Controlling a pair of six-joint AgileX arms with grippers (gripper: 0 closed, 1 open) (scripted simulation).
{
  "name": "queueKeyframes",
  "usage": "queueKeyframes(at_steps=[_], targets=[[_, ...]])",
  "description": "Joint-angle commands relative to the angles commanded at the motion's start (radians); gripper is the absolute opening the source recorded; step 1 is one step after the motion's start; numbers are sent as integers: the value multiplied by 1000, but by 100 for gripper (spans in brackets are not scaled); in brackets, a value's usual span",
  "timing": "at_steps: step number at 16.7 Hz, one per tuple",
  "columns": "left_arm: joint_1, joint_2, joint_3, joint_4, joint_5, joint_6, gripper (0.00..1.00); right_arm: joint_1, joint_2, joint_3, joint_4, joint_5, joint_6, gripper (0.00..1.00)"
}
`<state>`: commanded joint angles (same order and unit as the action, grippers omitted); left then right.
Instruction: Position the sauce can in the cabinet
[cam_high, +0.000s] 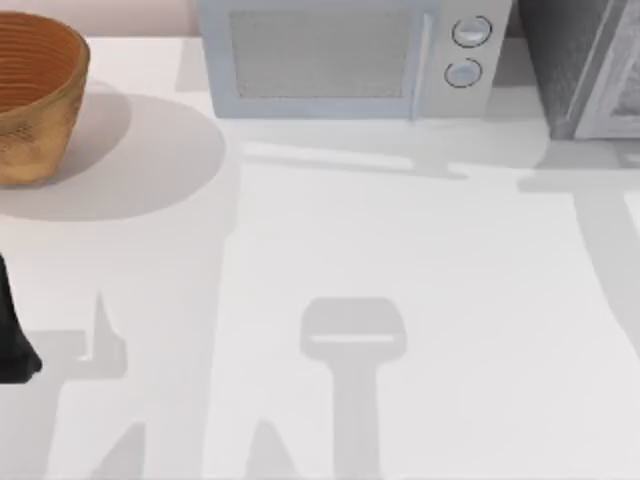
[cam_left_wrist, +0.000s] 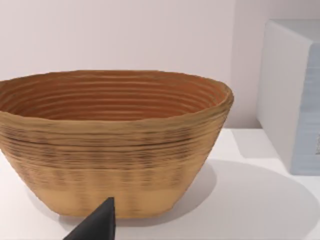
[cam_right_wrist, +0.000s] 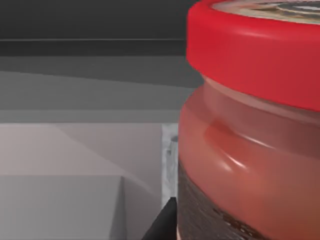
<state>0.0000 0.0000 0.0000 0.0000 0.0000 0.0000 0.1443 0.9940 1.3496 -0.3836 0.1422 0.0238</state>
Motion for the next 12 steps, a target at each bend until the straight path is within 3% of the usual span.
queueKeyframes(at_steps=[7, 12], targets=[[0, 0, 0, 0, 0, 0, 100, 38, 297, 416, -115, 46, -7, 0], [0, 0, 0, 0, 0, 0, 100, 48, 358, 514, -133, 57, -5, 0]])
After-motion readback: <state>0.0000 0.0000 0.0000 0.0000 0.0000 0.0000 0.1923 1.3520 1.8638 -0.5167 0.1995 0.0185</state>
